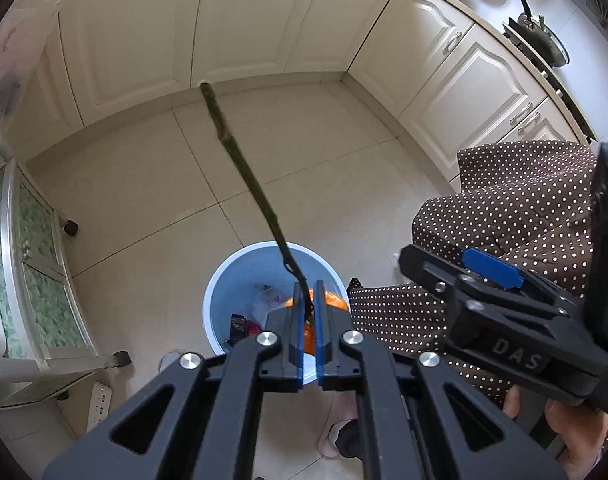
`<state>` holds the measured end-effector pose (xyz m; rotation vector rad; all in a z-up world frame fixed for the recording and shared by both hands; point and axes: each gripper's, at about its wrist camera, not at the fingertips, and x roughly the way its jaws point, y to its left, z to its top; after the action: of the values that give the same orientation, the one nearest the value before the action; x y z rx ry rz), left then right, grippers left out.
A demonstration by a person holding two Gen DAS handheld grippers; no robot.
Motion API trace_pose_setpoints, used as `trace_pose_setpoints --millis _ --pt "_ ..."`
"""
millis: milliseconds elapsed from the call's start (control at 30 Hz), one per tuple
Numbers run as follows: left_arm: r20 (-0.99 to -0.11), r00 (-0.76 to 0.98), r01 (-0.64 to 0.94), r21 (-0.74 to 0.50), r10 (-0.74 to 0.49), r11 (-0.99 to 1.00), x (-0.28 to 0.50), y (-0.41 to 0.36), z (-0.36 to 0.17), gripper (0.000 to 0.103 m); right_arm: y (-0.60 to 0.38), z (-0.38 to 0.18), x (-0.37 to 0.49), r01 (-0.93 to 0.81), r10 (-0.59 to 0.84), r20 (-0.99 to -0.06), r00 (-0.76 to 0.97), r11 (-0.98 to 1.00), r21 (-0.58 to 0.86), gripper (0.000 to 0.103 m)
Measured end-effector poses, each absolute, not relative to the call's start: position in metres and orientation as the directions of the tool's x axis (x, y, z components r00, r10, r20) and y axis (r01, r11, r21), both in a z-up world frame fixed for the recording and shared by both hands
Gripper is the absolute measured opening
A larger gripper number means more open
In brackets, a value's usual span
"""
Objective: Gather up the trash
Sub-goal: 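Open both grippers to drop the tissue pack and peel into the bin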
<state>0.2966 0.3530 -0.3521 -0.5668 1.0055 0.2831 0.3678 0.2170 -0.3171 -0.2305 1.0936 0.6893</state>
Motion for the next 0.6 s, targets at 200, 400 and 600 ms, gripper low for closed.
trace_pose_setpoints --millis 200,400,600 --pt "-0.858 0.513 -0.458 -0.312 -0.04 0.833 0.308 0.346 -0.351 0.004 0.203 -0.303 0.363 -0.598 0.374 -0.853 0.364 0.796 0.093 0.085" --pt "-0.853 0.521 -0.435 -0.298 -0.033 0.85 0.321 0.338 -0.34 0.004 0.192 -0.285 0.365 -0.589 0.378 -0.821 0.428 0.805 0.064 0.085" --pt "-0.842 0.538 -0.417 -0.292 -0.024 0.861 0.33 0.334 -0.325 0.005 0.18 -0.256 0.362 -0.576 0.4 -0.774 0.491 0.815 0.055 0.086"
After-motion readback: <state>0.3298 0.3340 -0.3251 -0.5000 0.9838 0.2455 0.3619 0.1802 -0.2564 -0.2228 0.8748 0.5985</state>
